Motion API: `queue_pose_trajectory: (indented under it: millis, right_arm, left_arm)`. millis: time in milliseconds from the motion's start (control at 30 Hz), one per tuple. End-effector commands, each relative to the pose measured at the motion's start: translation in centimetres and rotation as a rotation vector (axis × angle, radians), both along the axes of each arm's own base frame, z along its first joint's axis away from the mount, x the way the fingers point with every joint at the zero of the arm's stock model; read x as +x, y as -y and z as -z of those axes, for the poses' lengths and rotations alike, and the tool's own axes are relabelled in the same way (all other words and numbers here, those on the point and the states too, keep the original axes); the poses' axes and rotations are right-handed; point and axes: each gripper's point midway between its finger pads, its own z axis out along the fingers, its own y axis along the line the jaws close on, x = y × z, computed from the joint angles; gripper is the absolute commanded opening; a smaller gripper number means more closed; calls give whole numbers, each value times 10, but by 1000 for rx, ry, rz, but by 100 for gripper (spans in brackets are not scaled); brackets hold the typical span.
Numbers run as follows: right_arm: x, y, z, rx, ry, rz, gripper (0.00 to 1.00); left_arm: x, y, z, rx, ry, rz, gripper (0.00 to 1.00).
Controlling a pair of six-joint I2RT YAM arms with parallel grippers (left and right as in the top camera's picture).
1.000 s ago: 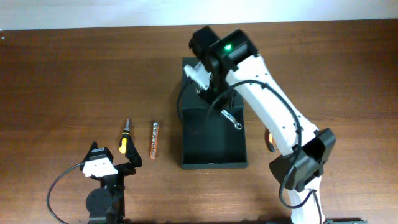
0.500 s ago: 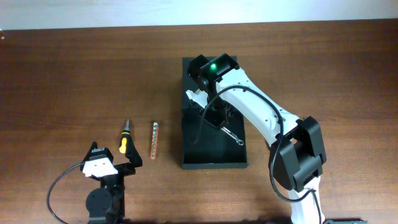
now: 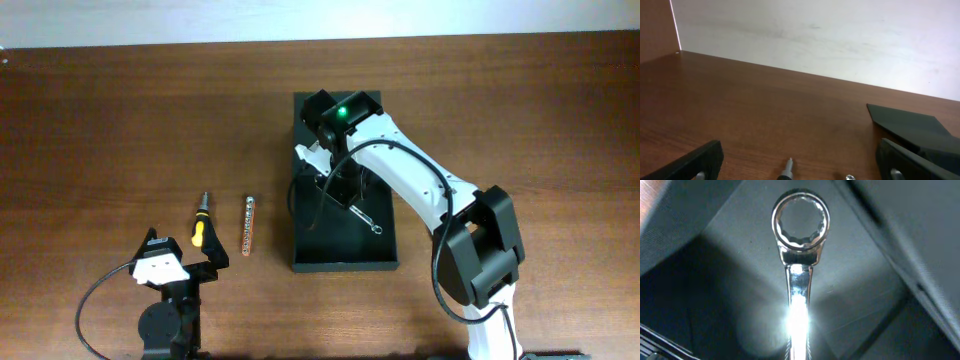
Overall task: Pack container
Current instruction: 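Lower the wrench into the box and open the right gripper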
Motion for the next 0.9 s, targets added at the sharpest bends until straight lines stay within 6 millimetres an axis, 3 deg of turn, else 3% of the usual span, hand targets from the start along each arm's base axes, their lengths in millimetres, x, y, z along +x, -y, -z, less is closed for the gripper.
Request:
queue_pose_trajectory:
  millis: [0, 600, 867]
  right_arm:
    - [-9, -1, 4, 7, -33, -12, 9]
    - [-16, -19, 10, 31, -11, -99, 9]
    - [-20, -11, 36, 4, -16, -100, 9]
  left_arm:
    - [0, -1, 0, -5, 4, -1, 99]
    - [0, -1, 0, -5, 4, -2, 99]
    - [0, -1, 0, -5, 4, -1, 99]
